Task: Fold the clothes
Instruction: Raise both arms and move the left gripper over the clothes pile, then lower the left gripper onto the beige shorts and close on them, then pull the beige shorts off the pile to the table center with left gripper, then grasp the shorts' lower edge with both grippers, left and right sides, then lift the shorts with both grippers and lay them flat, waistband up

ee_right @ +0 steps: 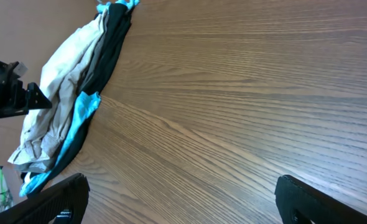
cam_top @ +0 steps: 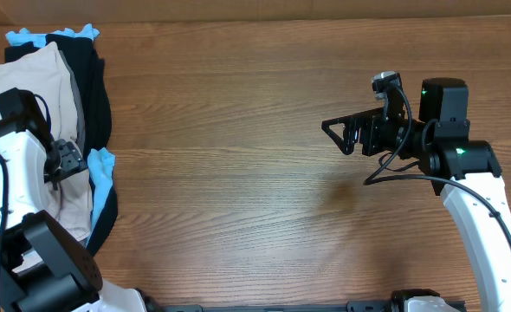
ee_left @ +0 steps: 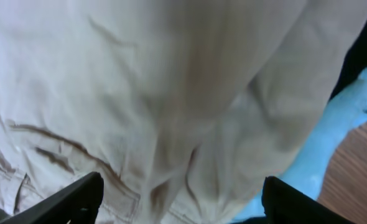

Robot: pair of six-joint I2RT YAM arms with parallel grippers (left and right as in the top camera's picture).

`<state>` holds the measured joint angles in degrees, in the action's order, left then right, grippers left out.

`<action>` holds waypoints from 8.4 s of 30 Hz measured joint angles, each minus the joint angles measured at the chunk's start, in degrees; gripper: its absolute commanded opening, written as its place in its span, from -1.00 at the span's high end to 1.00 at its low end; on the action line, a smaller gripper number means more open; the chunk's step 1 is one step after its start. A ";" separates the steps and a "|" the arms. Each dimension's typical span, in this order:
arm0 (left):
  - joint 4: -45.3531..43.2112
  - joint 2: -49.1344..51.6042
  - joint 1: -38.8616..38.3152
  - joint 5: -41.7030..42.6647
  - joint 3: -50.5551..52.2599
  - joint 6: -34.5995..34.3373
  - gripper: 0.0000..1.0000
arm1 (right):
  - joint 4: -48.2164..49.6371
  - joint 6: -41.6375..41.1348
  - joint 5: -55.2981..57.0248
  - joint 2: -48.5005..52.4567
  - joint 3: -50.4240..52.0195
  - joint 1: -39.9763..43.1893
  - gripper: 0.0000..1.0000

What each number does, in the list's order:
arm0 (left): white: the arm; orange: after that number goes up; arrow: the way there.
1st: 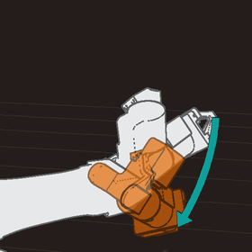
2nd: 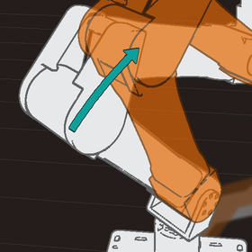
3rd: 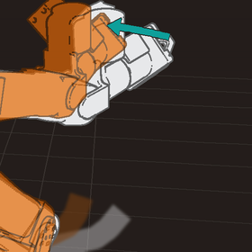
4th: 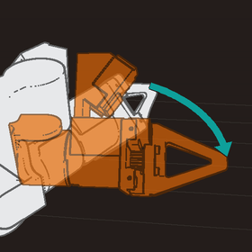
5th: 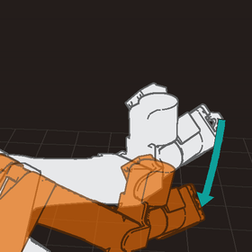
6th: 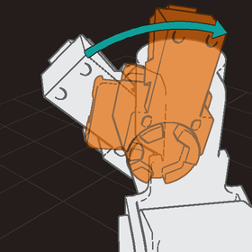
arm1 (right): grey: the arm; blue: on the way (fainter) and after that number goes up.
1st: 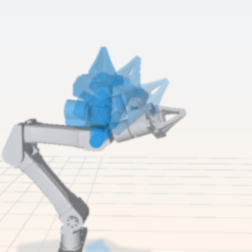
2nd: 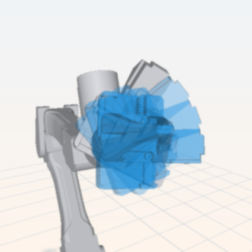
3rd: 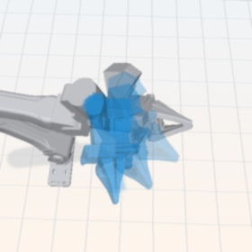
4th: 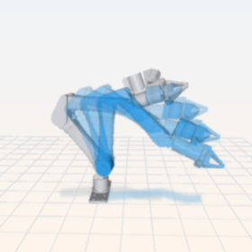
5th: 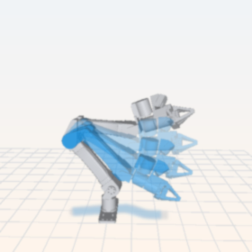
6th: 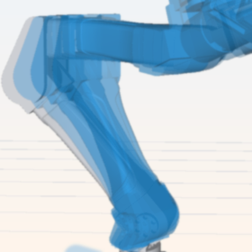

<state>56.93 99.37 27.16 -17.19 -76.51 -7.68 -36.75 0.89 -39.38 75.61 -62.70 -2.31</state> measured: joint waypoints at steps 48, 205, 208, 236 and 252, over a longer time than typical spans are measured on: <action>21.49 8.98 -0.87 6.47 -23.02 4.83 -0.18 | -1.84 -0.66 2.34 0.00 0.00 0.02 -0.90; -33.22 -10.75 -44.68 7.50 36.33 -26.73 0.31 | 12.26 -17.18 27.78 23.10 11.52 -3.10 -0.35; -35.15 -10.51 -44.68 7.39 36.59 -26.73 0.33 | 12.81 -17.29 27.80 22.88 12.04 -3.10 -0.25; -19.85 -3.93 -44.39 7.52 17.55 -15.52 0.92 | 4.39 -22.01 25.14 22.84 11.21 -2.93 0.92; 10.82 -2.91 -43.60 13.18 -32.41 -7.45 0.92 | -39.17 -10.16 19.15 17.97 -34.58 8.20 0.93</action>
<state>67.75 96.47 -16.45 -4.01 -108.92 -15.14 -75.92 -9.28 -20.23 93.58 -97.27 5.89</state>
